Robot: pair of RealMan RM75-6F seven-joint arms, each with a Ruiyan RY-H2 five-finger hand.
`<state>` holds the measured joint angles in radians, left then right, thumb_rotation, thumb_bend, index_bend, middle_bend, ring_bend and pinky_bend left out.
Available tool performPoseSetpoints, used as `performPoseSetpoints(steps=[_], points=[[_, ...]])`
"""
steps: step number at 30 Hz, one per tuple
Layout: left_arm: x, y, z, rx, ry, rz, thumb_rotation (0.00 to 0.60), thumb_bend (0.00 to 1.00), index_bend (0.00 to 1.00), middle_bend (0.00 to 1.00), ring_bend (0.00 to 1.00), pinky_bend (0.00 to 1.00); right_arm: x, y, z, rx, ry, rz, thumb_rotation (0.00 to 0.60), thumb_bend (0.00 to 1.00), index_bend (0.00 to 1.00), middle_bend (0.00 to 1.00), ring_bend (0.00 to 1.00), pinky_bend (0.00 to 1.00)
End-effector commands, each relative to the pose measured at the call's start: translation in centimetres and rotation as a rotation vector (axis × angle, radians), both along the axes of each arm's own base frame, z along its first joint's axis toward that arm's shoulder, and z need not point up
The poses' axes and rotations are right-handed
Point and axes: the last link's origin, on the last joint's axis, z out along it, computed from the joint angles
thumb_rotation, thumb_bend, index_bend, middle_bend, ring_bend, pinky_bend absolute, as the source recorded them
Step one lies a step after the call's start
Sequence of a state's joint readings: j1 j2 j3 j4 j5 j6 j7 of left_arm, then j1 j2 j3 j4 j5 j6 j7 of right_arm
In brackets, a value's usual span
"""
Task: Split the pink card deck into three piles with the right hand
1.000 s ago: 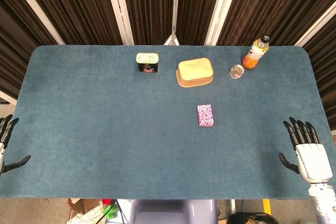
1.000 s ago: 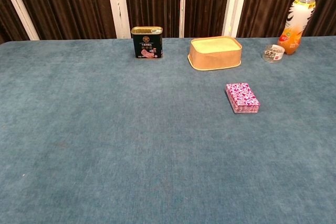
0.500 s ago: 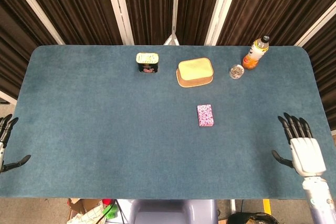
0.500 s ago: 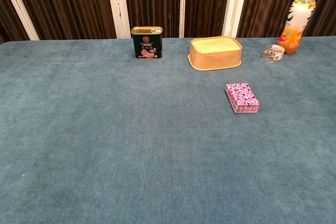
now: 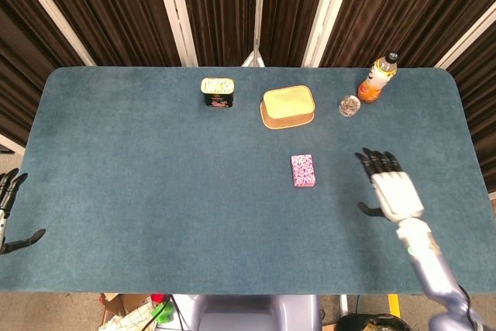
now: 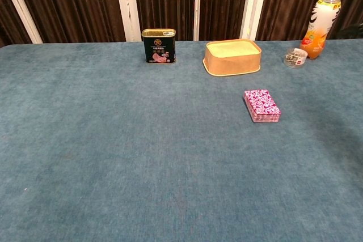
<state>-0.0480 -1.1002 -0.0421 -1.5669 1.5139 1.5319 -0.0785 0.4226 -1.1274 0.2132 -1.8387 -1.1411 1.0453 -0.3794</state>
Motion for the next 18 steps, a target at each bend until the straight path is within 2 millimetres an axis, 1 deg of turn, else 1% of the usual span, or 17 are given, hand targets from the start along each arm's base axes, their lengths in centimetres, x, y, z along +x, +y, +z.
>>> performPoseSetpoints(steps=[1,6,10,13,18], points=[[0.0,0.0,0.0,-0.006,-0.005,0.000,0.600,0.00,0.00,0.00,0.00,0.00,3.0,-2.2,-2.5,0.110,0.046,0.012,0.600,0.25,0.00,0.00,0.00,0.00],[-0.1,0.1,0.1,-0.022,-0.017,0.007,0.600,0.00,0.00,0.00,0.00,0.00,4.5,-4.4,-5.1,0.160,0.074,-0.025,0.600,0.25,0.01,0.00,0.00,0.00],[-0.2,0.2,0.1,-0.032,-0.029,0.016,0.600,0.00,0.00,0.00,0.00,0.00,5.3,-6.0,-6.8,0.172,0.078,-0.052,0.600,0.25,0.08,0.00,0.00,0.00],[-0.2,0.2,0.1,-0.039,-0.036,0.023,0.600,0.00,0.00,0.00,0.00,0.00,5.7,-7.0,-7.6,0.174,0.086,-0.064,0.600,0.25,0.11,0.00,0.00,0.00],[-0.3,0.3,0.1,-0.050,-0.044,0.033,0.600,0.00,0.00,0.00,0.00,0.00,6.1,-8.3,-8.8,0.178,0.089,-0.085,0.600,0.25,0.13,0.00,0.00,0.00]])
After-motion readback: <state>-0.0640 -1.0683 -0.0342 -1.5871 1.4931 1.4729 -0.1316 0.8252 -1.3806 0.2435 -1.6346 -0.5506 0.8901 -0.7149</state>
